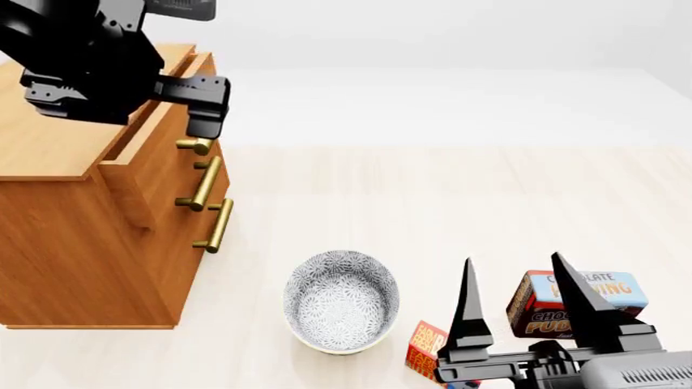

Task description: Put the butter at the back in the top drawer of the cabinet and close it.

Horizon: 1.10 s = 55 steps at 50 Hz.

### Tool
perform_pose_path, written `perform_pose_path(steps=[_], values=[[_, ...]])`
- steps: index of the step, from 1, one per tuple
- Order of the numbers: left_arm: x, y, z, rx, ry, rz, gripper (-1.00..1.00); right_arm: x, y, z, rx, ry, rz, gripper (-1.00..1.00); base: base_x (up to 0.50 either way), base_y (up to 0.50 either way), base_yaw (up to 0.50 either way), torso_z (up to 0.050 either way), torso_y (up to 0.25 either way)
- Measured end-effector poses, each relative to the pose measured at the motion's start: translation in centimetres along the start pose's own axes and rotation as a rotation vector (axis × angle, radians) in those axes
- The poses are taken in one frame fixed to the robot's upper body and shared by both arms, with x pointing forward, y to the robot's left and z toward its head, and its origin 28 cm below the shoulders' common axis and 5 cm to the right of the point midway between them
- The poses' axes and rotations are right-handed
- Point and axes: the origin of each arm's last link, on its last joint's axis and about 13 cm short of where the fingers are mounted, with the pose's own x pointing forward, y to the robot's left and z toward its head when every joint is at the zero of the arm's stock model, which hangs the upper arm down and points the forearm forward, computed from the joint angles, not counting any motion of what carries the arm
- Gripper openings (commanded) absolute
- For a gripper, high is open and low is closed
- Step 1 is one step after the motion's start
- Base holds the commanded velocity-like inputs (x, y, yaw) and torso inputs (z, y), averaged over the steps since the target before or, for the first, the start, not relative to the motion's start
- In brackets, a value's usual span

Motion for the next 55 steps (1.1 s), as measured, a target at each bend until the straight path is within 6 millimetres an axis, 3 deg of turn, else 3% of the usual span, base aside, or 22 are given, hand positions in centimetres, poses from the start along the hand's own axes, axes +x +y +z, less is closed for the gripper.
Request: perform_pose_path(steps=[55], values=[[2.5,0.5,0.0,-0.021,0.050,0.023,1.00,-0.1,0.0,0.0,-0.004,-0.005,0.005,1.00,0.00,0.00,0.00,0.000,0.000]])
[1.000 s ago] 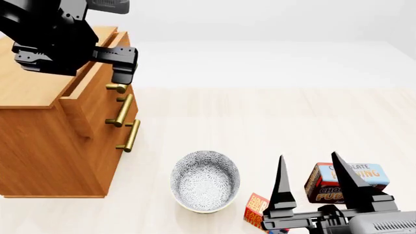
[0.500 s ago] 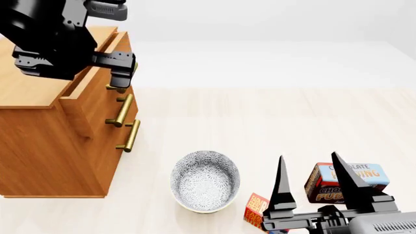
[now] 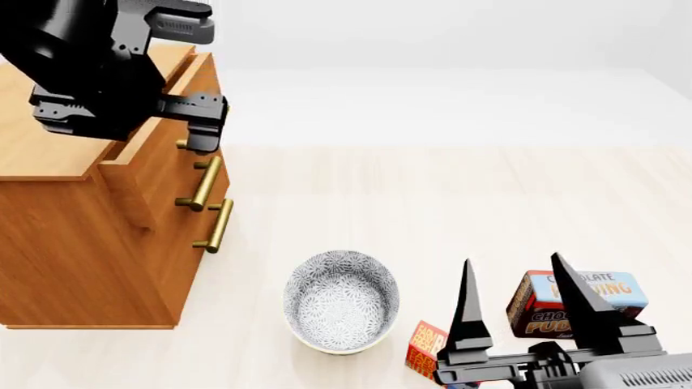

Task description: Put the butter at the back in the top drawer of the cabinet and close it.

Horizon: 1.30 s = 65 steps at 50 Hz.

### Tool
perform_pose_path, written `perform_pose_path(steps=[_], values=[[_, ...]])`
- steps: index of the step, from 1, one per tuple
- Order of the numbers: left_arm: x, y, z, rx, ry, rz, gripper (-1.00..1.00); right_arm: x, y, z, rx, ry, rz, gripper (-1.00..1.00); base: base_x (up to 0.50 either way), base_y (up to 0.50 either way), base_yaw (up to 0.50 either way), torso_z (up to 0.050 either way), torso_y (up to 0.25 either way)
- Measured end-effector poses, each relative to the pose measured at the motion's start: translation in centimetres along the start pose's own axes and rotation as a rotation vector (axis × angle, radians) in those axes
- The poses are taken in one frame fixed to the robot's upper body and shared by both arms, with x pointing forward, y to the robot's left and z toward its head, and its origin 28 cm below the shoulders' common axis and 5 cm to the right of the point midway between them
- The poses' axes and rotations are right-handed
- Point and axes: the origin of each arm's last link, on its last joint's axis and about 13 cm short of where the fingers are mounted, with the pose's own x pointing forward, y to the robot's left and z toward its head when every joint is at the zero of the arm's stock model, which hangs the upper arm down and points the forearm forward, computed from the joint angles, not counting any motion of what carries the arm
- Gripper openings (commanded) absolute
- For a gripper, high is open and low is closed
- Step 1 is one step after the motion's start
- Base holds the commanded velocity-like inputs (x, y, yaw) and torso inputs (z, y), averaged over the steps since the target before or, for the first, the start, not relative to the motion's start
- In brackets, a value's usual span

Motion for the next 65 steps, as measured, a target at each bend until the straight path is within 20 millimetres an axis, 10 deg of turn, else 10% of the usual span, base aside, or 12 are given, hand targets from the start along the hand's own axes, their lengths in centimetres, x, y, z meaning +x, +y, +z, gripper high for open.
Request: perform_pose_path(steps=[65], values=[[1.8,-0.3,0.1,0.020,0.042,-0.010,1.00,0.0,0.0,0.0,0.000,0.001,0.004,1.00,0.00,0.00,0.00,0.000,0.000]])
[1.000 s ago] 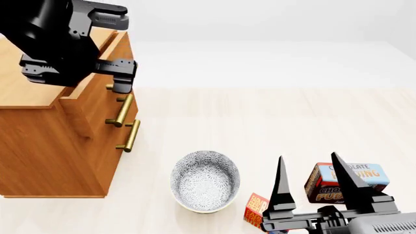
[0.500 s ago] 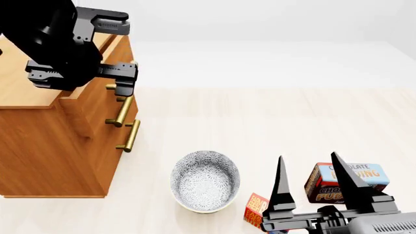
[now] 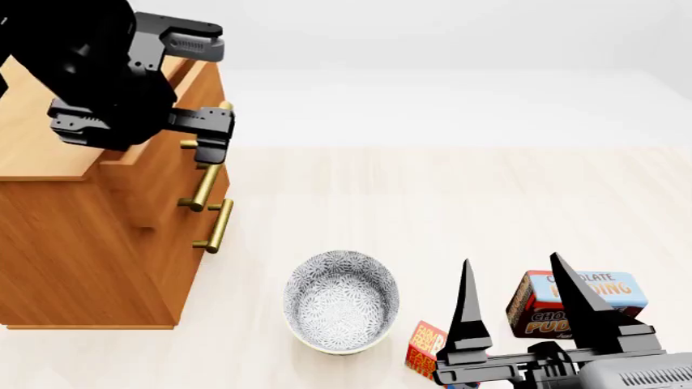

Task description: Put the butter at the back in the top drawer of the cabinet and close it.

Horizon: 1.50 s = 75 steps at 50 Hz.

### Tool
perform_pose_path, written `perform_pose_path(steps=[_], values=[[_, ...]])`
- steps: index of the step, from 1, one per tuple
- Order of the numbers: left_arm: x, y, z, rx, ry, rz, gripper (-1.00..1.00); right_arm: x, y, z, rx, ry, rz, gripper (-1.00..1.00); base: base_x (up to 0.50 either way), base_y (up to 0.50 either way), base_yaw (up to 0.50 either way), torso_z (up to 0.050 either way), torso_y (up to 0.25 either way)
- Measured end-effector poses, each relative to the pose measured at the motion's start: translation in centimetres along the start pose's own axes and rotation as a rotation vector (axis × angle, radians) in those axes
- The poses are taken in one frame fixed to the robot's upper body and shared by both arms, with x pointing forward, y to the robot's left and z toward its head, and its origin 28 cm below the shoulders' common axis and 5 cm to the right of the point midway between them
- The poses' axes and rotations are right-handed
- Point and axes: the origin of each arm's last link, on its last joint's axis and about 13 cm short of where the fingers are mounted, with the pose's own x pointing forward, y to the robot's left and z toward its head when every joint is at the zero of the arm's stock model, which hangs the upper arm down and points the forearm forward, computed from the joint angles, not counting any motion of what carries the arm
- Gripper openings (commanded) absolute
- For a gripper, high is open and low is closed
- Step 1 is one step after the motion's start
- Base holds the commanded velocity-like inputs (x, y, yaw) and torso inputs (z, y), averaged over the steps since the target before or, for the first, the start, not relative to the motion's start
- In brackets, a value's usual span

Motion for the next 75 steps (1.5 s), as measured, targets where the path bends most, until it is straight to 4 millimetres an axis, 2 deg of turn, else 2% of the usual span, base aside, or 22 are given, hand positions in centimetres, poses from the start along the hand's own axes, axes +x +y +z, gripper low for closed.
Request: perform_pose_path(steps=[25,51,75], values=[[-1.5,-2.0,0.2,0.064,-0.031,-0.069,1.00,0.1,-0.1,0.0,0.005,0.003,-0.001,1.00,0.00,0.00,0.00,0.000,0.000],[-0.2,-3.8,0.4,0.118,-0.016,-0.101,1.00,0.1,-0.3,0.1,0.010,0.000,-0.008,1.00,0.00,0.00,0.00,0.000,0.000],[0.2,-5.4,0.3,0.168,-0.017,-0.167,1.00,0.0,-0.4,0.2,0.011,-0.002,-0.014,1.00,0.00,0.00,0.00,0.000,0.000]])
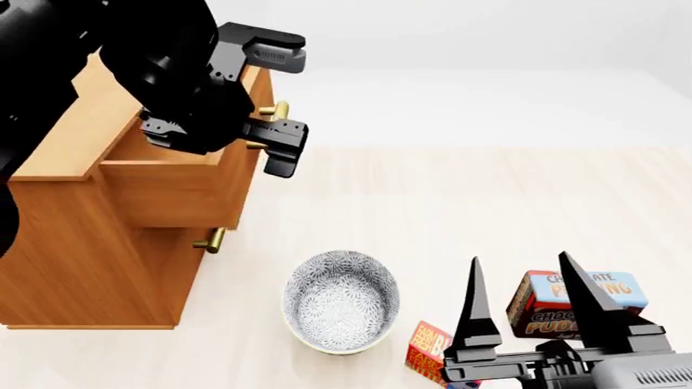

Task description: Put the butter at the back in the top drawer of the cabinet and close it.

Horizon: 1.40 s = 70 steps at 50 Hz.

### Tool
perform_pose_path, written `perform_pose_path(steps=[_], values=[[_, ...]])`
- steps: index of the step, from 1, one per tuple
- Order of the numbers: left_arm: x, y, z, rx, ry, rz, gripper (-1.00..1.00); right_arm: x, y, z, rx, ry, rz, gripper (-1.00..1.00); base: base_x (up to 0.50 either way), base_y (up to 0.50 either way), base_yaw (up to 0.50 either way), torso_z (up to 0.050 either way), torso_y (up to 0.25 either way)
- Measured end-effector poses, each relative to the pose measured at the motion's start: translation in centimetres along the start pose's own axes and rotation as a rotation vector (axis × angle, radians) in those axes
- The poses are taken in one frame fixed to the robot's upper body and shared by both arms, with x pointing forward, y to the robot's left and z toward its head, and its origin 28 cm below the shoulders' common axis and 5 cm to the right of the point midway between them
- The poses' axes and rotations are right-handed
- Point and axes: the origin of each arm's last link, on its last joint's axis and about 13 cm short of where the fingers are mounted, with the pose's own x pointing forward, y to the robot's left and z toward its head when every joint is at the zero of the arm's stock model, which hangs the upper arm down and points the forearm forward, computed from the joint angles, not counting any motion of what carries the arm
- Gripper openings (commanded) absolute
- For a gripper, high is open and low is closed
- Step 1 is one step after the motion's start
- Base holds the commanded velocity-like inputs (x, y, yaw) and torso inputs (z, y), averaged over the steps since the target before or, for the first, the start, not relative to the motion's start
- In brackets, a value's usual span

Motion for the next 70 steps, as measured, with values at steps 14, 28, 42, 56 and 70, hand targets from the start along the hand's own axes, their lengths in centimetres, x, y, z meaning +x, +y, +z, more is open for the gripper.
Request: perform_pose_path(steps=[14,28,42,56,70], values=[[0.0,-0.8,0.1,0.023,-0.007,-0.034,1.00,0.0,-0.1,0.1,0.002,0.000,-0.005,1.00,0.00,0.00,0.00,0.000,-0.001],[0.1,-1.6,0.3,0.038,-0.013,-0.068,1.00,0.0,-0.2,0.2,0.004,-0.001,-0.010,1.00,0.00,0.00,0.00,0.000,0.000],[0.2,-2.6,0.6,0.052,-0.027,-0.123,1.00,0.0,-0.3,0.3,0.007,-0.004,-0.015,1.00,0.00,0.00,0.00,0.000,0.000],[0.5,-3.5,0.9,0.065,-0.042,-0.178,1.00,0.0,-0.5,0.3,0.010,-0.006,-0.022,1.00,0.00,0.00,0.00,0.000,0.000],[0.6,-4.1,1.0,0.067,-0.059,-0.259,1.00,0.0,-0.6,0.4,0.013,-0.009,-0.027,1.00,0.00,0.00,0.00,0.000,0.000]])
